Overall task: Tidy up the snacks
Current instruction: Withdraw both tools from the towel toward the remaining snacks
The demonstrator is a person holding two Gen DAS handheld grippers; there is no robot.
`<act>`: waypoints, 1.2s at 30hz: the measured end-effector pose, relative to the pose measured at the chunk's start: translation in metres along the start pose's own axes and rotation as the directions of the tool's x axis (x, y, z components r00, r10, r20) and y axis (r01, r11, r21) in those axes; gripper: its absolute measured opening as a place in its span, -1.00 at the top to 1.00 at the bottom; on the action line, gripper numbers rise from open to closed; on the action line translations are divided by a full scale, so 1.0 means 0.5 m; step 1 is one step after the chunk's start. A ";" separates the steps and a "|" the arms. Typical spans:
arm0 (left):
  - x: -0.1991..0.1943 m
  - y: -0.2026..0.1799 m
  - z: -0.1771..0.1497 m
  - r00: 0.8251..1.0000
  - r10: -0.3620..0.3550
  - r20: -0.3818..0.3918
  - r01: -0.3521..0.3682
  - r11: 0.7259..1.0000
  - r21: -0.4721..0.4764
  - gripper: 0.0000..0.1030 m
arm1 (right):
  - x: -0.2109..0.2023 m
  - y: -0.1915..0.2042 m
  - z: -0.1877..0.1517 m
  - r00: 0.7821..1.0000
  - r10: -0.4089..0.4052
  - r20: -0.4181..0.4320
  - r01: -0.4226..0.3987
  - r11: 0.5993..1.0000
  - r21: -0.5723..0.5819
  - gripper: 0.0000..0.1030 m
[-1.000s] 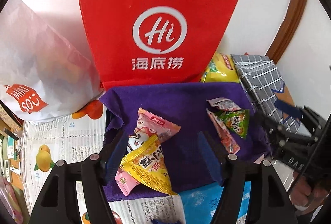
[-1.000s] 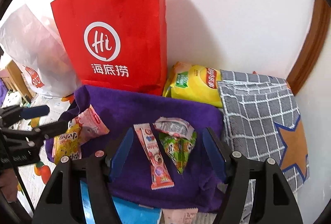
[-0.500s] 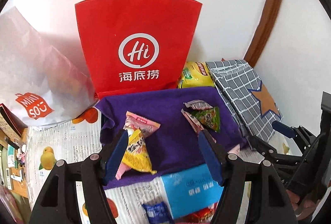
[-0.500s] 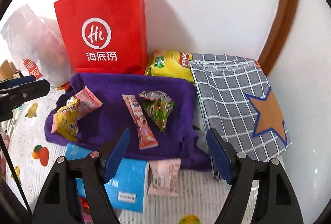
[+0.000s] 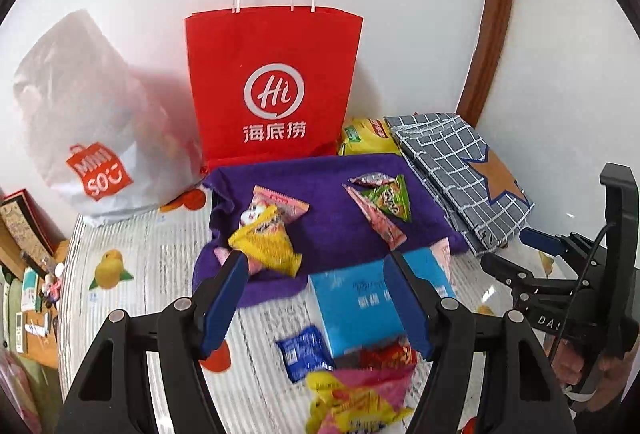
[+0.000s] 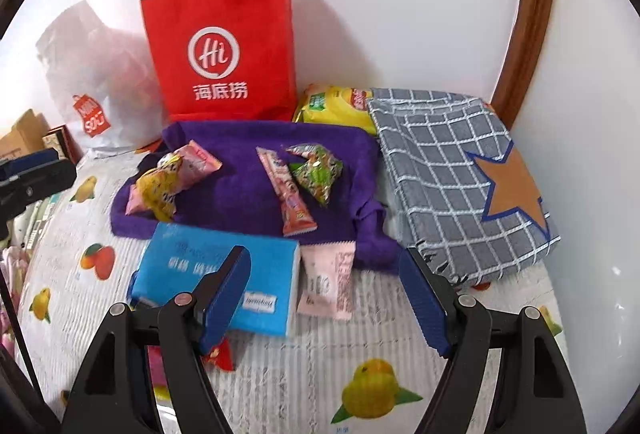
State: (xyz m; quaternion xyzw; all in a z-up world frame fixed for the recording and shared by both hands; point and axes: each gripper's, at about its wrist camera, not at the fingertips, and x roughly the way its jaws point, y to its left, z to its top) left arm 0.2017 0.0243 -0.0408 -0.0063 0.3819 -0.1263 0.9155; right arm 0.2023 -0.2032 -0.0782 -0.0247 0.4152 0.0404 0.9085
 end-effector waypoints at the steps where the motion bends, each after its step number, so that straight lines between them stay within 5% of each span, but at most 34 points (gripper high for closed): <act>1: -0.003 0.001 -0.006 1.000 -0.004 -0.001 0.004 1.000 -0.005 -0.33 | -0.001 -0.001 -0.006 1.000 0.002 -0.001 -0.002 1.000 0.006 -0.48; 13: -0.012 0.082 -0.113 0.997 0.043 -0.063 -0.053 0.986 -0.160 -0.33 | 0.025 -0.023 -0.065 0.999 0.026 -0.023 -0.025 0.999 0.037 -0.48; 19: 0.002 0.110 -0.149 0.994 0.061 -0.093 -0.079 0.976 -0.204 -0.33 | 0.080 -0.054 -0.083 0.999 0.036 -0.037 -0.033 0.997 0.063 -0.18; 24: 0.022 0.120 -0.153 0.991 0.082 -0.101 -0.101 0.973 -0.208 -0.33 | 0.142 -0.080 -0.078 0.996 0.050 -0.078 -0.042 0.995 0.092 0.12; 36: 0.090 0.143 -0.141 0.988 0.070 -0.139 -0.101 0.968 -0.229 -0.33 | 0.237 -0.082 -0.049 0.981 0.148 -0.122 -0.141 0.988 0.057 0.10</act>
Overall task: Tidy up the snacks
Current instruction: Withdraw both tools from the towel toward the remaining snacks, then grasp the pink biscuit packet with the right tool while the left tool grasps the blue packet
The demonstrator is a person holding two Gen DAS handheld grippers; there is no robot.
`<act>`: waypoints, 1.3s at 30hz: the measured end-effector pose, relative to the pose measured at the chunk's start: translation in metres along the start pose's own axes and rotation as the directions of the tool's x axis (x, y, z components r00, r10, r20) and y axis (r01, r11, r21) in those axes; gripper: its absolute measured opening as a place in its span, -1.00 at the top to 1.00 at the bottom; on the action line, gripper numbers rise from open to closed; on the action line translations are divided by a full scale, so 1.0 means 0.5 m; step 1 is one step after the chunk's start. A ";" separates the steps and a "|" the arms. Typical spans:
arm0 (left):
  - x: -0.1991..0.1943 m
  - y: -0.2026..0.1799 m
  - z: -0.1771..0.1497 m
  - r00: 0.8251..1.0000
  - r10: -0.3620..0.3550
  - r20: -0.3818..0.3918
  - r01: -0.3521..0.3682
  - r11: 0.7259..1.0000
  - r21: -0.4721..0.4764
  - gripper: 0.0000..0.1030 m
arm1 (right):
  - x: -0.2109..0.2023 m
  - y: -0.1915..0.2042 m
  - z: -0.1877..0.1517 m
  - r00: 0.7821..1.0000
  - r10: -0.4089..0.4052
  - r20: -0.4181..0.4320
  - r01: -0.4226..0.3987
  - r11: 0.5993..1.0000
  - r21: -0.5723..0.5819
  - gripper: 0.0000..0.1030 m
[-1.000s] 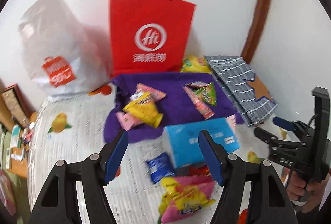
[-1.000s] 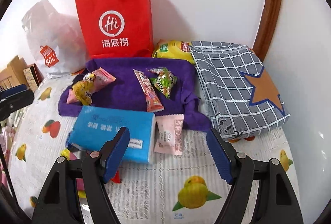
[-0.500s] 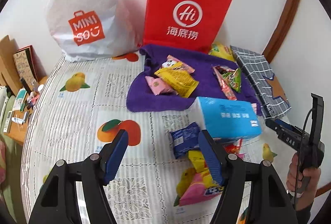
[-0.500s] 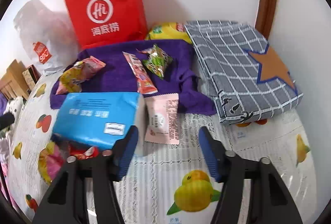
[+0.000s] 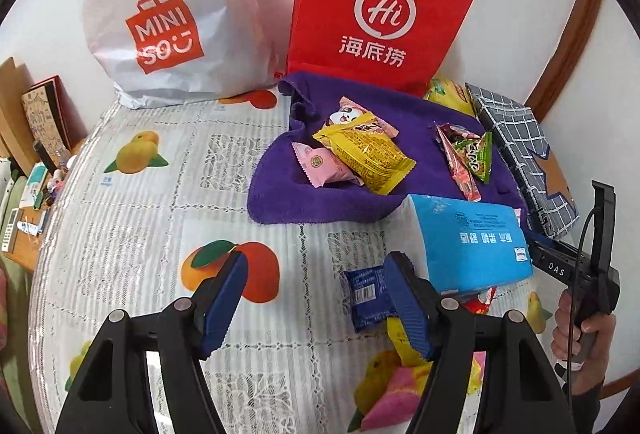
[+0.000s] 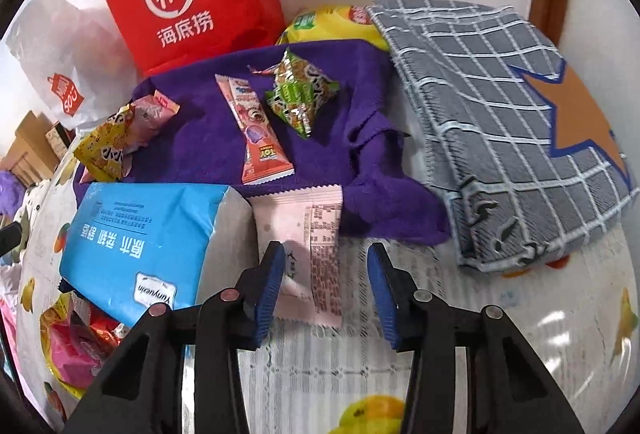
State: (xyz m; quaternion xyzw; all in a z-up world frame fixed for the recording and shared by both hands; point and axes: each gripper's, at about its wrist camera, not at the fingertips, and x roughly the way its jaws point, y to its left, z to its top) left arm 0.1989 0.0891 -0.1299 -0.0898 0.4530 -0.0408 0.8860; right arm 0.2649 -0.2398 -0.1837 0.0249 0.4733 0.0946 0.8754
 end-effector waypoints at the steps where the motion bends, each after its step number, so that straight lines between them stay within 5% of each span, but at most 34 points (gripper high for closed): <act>1: 0.005 0.001 0.002 1.000 0.001 -0.003 -0.001 1.000 0.000 -0.33 | 0.003 0.000 0.001 1.000 0.012 0.000 -0.012 1.000 -0.002 0.08; 8: 0.031 -0.001 0.007 1.000 -0.019 -0.022 0.019 1.000 -0.003 -0.33 | 0.025 -0.004 0.012 0.995 0.099 -0.024 -0.100 0.994 -0.036 -0.05; 11: 0.039 -0.006 0.008 0.999 -0.027 -0.029 0.027 1.000 -0.003 -0.33 | 0.025 -0.008 0.011 0.987 0.155 -0.032 -0.156 0.987 -0.027 0.30; 17: 0.048 -0.031 0.002 0.993 -0.106 -0.049 0.107 0.994 0.020 -0.33 | -0.010 -0.011 0.001 0.990 0.142 -0.004 -0.142 0.990 -0.027 0.65; 26: 0.116 -0.050 -0.025 0.986 -0.060 -0.156 0.065 0.998 0.025 -0.30 | -0.045 -0.030 -0.042 0.996 0.091 -0.024 -0.092 0.996 -0.022 0.65; 30: 0.139 -0.057 -0.040 0.982 -0.003 -0.189 0.012 0.999 0.048 -0.30 | -0.062 -0.039 -0.073 0.989 0.137 -0.060 -0.138 0.990 -0.004 0.65; 34: 0.145 -0.041 -0.045 0.981 0.042 -0.189 -0.034 0.998 0.045 -0.31 | -0.069 -0.021 -0.091 0.994 0.095 -0.063 -0.098 0.994 -0.053 0.49; 39: 0.150 -0.050 -0.049 0.982 0.046 -0.182 -0.033 0.997 0.076 -0.34 | -0.078 -0.008 -0.105 0.997 0.059 -0.050 -0.063 0.995 -0.079 -0.07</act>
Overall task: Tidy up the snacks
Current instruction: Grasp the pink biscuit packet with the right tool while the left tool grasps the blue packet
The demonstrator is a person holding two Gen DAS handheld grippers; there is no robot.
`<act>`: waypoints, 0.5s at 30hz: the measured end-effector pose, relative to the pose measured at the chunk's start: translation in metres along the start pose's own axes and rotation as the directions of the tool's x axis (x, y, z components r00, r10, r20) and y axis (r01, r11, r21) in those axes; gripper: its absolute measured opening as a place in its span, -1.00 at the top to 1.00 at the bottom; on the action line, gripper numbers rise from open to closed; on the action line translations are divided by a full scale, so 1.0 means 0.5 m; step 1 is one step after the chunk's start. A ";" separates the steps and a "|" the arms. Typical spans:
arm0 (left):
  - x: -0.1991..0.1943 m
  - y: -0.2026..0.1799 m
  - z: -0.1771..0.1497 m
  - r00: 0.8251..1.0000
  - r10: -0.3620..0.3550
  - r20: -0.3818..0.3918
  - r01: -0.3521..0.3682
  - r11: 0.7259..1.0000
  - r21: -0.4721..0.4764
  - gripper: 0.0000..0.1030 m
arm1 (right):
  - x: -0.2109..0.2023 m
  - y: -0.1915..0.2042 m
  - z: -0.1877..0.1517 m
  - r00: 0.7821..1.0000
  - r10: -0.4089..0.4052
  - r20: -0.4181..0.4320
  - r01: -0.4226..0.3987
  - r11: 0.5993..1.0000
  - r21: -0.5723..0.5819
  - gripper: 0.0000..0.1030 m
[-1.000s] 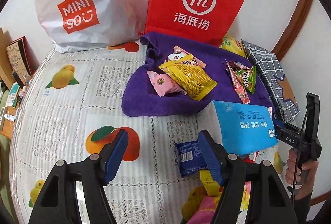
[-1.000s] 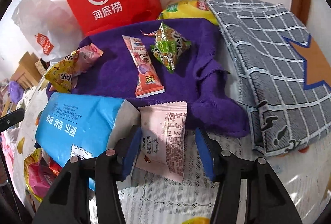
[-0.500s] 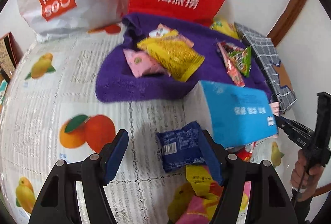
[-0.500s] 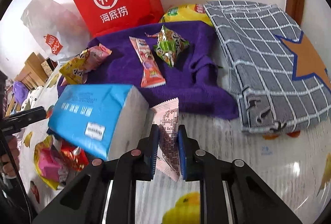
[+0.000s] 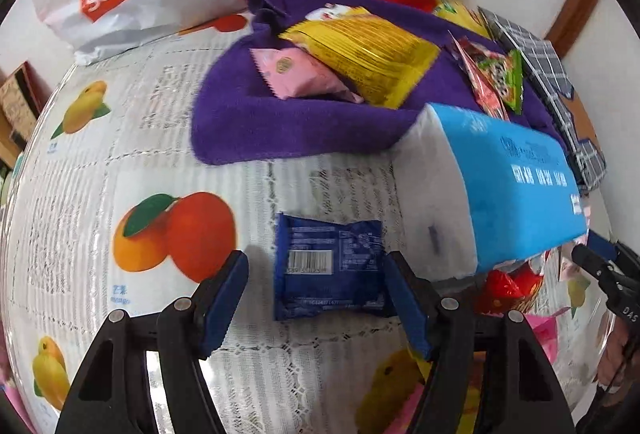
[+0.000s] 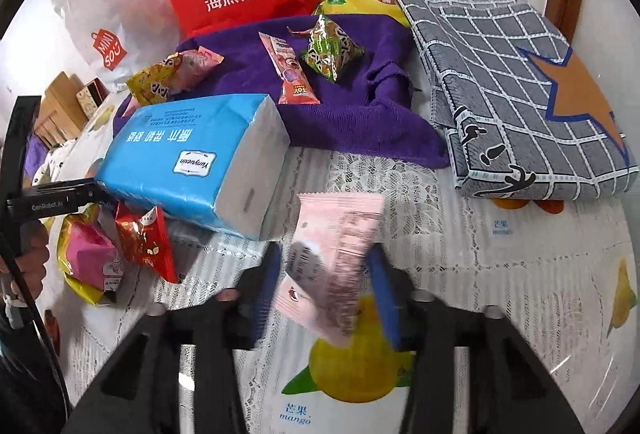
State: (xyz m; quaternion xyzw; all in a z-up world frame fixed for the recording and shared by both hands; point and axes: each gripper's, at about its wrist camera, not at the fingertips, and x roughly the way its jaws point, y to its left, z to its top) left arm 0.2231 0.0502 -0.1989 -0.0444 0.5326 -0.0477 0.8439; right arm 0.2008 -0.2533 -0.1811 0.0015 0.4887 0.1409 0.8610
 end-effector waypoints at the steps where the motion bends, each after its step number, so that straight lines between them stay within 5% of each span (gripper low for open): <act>1: 0.002 -0.007 -0.001 1.000 0.010 0.008 -0.010 1.000 0.011 -0.35 | 0.000 0.002 -0.003 1.000 0.002 -0.001 -0.002 1.000 0.002 -0.12; 3: 0.003 -0.014 -0.004 0.999 0.028 0.018 -0.028 0.999 0.028 -0.39 | 0.004 0.007 -0.006 1.000 -0.006 0.001 0.006 1.000 0.011 -0.33; 7: 0.004 -0.027 -0.010 0.996 0.071 0.048 -0.074 0.996 0.058 -0.38 | 0.030 0.012 -0.013 0.999 -0.042 -0.017 0.043 0.998 0.036 -0.35; 11: -0.003 -0.023 -0.014 0.995 0.074 0.067 -0.078 0.995 0.065 -0.05 | 0.044 0.031 -0.024 0.992 -0.128 0.019 0.128 0.992 0.009 -0.34; 13: -0.006 -0.017 -0.015 0.996 0.056 0.067 -0.060 0.996 0.060 0.01 | 0.042 0.036 -0.026 0.987 -0.155 0.041 0.154 0.988 0.008 -0.18; 15: -0.012 -0.008 -0.018 0.997 0.038 0.065 -0.041 0.998 0.052 0.04 | 0.038 0.032 -0.024 0.987 -0.154 0.042 0.153 0.988 0.022 0.18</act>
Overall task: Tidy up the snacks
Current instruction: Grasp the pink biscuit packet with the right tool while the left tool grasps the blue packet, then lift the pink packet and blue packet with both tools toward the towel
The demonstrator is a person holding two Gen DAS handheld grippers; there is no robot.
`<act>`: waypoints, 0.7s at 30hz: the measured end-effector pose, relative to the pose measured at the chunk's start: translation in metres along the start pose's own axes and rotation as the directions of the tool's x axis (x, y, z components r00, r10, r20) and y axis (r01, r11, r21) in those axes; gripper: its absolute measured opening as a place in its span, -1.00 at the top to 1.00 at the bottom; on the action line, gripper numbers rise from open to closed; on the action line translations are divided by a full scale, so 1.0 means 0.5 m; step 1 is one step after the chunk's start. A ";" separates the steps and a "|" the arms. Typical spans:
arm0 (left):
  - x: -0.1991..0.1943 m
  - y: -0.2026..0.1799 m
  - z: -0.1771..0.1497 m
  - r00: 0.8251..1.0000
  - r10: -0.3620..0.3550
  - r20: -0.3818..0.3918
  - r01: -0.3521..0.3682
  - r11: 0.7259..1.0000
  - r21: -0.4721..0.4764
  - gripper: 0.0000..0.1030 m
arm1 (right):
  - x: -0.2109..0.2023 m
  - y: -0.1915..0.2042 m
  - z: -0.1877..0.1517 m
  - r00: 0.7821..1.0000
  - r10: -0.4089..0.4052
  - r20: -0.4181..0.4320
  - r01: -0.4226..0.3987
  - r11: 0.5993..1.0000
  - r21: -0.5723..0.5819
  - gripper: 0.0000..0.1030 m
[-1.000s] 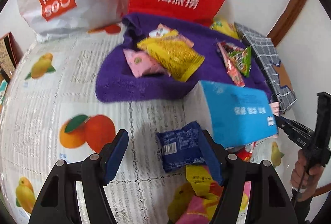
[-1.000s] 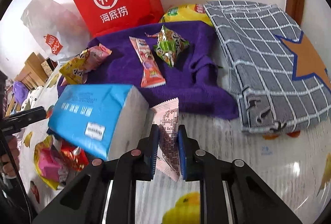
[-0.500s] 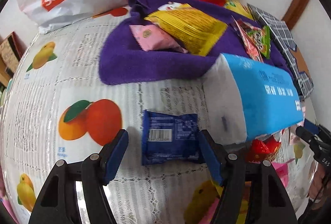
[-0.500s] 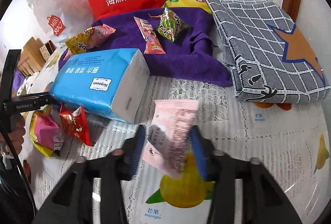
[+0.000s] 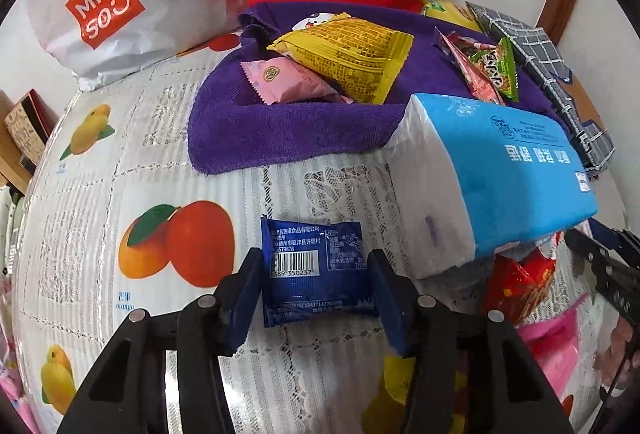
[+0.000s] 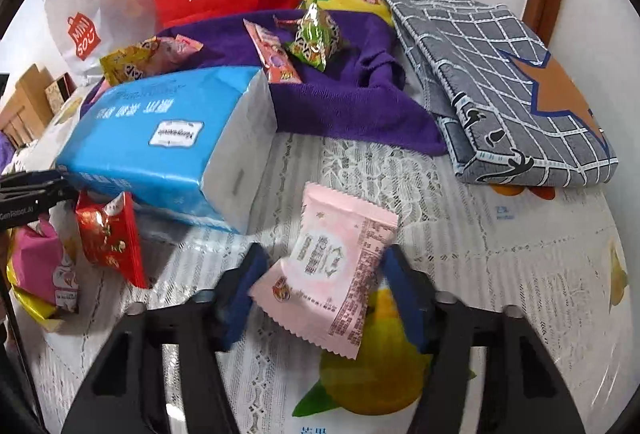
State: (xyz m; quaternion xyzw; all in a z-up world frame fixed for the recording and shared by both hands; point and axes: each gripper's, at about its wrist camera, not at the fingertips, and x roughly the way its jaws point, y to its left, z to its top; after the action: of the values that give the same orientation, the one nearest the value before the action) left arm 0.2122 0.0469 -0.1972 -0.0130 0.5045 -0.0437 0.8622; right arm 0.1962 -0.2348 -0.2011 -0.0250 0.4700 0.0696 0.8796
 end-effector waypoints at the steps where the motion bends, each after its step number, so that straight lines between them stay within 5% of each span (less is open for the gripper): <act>1: -0.001 0.001 -0.001 1.000 -0.006 0.000 0.006 1.000 -0.005 0.05 | -0.001 -0.004 0.002 1.000 0.006 -0.002 -0.006 1.000 0.010 0.19; 5: -0.021 0.016 -0.012 0.999 -0.038 0.005 0.038 0.999 -0.031 0.06 | -0.010 -0.009 0.004 1.000 0.029 -0.006 -0.029 0.999 0.030 0.34; 21: -0.152 0.006 -0.024 0.992 -0.061 0.113 0.066 0.997 -0.043 0.06 | -0.132 0.015 0.006 0.994 0.067 0.081 -0.069 0.997 0.018 0.34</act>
State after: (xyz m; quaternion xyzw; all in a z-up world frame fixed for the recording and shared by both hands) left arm 0.1650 0.0567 -0.1371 -0.0514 0.4558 -0.0586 0.8867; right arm 0.1615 -0.2334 -0.1444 0.0032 0.4356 0.0957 0.8950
